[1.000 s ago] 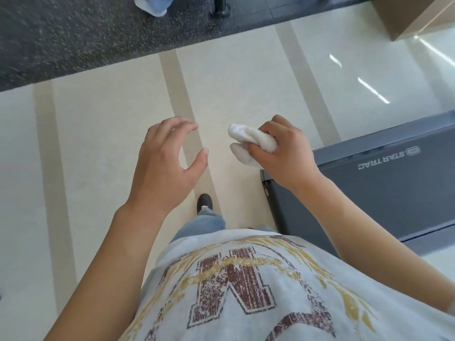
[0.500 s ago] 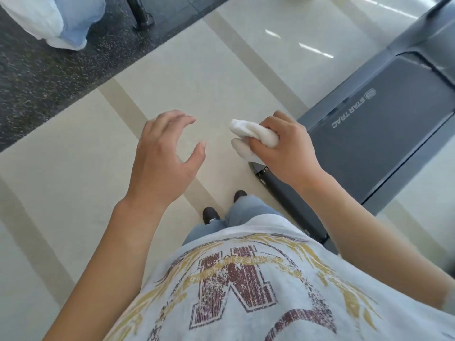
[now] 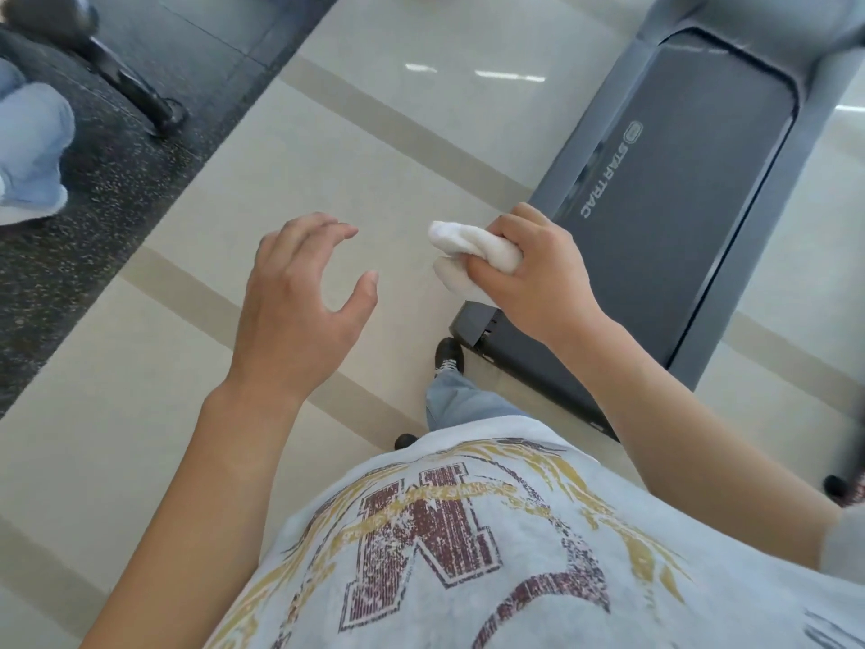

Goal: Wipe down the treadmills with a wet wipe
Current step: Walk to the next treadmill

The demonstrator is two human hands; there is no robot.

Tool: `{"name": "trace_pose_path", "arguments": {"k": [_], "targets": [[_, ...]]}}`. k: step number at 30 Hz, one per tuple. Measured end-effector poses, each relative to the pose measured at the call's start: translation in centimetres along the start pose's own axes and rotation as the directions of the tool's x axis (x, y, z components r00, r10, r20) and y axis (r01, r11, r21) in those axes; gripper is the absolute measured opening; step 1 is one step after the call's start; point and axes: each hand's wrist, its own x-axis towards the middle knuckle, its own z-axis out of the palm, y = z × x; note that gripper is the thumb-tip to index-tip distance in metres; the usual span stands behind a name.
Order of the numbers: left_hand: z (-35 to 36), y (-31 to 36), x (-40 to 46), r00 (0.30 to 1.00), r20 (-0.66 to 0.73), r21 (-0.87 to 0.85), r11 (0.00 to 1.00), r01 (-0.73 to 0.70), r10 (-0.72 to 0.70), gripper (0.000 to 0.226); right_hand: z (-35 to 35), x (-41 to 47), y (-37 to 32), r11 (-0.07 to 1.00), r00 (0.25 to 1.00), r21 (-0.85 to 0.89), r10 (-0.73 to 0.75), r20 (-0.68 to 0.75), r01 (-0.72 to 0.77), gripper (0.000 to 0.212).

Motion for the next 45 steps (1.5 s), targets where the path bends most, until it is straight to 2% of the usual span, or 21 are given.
{"name": "trace_pose_path", "arguments": {"k": [5,12,23,30,35,45], "targets": [[-0.4,0.2,7.5,0.999,-0.03,0.019,0.999,-0.037,0.037,0.047,-1.4,7.1,0.6,1.0,0.999,0.016,0.017,-0.049,-0.016,0.021],[0.2,1.0,14.9,0.996,-0.05,0.018,0.998,-0.066,0.067,0.047,-3.0,14.1,0.7,0.999,1.0,0.045,0.0,-0.03,0.002,0.019],[2.3,0.7,26.5,0.977,0.071,-0.037,0.98,-0.198,0.2,0.048,-4.6,20.7,2.6,0.992,0.976,0.049,0.123,-0.18,-0.116,0.019],[1.9,-1.4,36.4,0.926,0.136,-0.102,0.934,-0.342,0.353,0.047,-3.9,26.0,1.6,0.974,0.904,0.054,0.223,-0.366,-0.219,0.019],[0.0,-3.6,44.6,0.867,0.181,-0.129,0.885,-0.448,0.465,0.048,-2.2,30.9,-0.7,0.963,0.822,0.087,0.263,-0.506,-0.255,0.023],[-0.8,-4.3,53.3,0.756,0.254,-0.269,0.795,-0.543,0.603,0.042,-0.9,35.3,-4.2,0.925,0.687,0.082,0.332,-0.646,-0.371,0.026]]}}
